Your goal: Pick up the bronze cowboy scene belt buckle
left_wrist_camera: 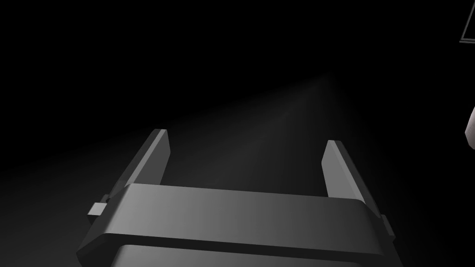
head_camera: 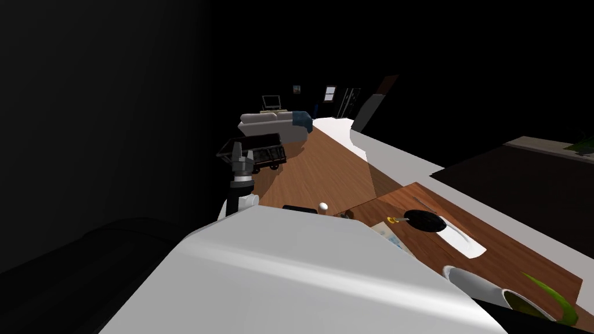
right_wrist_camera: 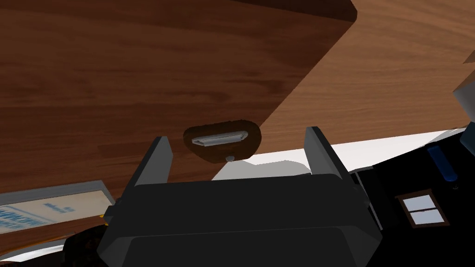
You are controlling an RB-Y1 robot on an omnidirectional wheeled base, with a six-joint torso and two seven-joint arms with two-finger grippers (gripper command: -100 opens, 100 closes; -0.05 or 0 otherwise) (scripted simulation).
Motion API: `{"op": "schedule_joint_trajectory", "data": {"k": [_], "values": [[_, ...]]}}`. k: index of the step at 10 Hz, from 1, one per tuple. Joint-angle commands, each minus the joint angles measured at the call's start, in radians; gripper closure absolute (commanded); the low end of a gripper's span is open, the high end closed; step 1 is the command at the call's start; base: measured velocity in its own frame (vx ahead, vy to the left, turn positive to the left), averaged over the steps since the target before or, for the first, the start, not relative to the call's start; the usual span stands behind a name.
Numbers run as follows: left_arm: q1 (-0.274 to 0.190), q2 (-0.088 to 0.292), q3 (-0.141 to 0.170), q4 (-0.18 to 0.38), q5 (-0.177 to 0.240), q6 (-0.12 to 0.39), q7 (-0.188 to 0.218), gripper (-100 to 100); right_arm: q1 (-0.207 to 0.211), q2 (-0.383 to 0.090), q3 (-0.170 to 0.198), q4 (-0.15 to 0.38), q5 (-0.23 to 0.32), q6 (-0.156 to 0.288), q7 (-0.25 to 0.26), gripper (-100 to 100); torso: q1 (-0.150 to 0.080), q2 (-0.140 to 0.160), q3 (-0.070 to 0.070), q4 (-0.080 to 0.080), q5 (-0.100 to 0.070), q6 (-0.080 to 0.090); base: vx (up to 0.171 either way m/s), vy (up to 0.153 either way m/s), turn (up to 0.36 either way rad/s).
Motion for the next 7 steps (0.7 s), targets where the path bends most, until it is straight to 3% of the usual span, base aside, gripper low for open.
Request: {"op": "schedule_joint_trajectory", "data": {"k": [1,3,4,5,7], "values": [[0.0,0.0,0.0,0.0,0.0,0.0,0.0,0,-0.001,-0.016,0.02,0.03,0.008,0.015,0.001,-100,0.0,0.0,0.0,0.0,0.0,0.0,0.047,-0.012,0.121],[0.0,0.0,0.0,0.0,0.0,0.0,0.0,0,0.005,-0.019,0.022,0.017,0.005,0.016,-0.002,-100,-0.001,0.0,0.0,0.0,0.0,0.0,0.026,-0.014,0.024],[0.0,0.0,0.0,0.0,0.0,0.0,0.0,0,0.004,-0.02,0.023,0.02,0.005,0.015,-0.003,0,0.0,0.002,0.001,0.0,0.0,0.0,0.0,0.0,0.0],[0.0,0.0,0.0,0.0,0.0,0.0,0.0,0,0.003,0.004,-0.006,0.018,0.017,0.018,0.027,-100,0.0,0.002,0.001,0.0,0.0,0.0,0.008,-0.029,-0.039],[0.0,0.0,0.0,0.0,0.0,0.0,0.0,0,0.001,0.052,-0.064,0.016,0.041,0.022,0.084,-100,-0.003,0.002,0.001,0.0,-0.001,0.0,0.02,-0.074,-0.06]]}}
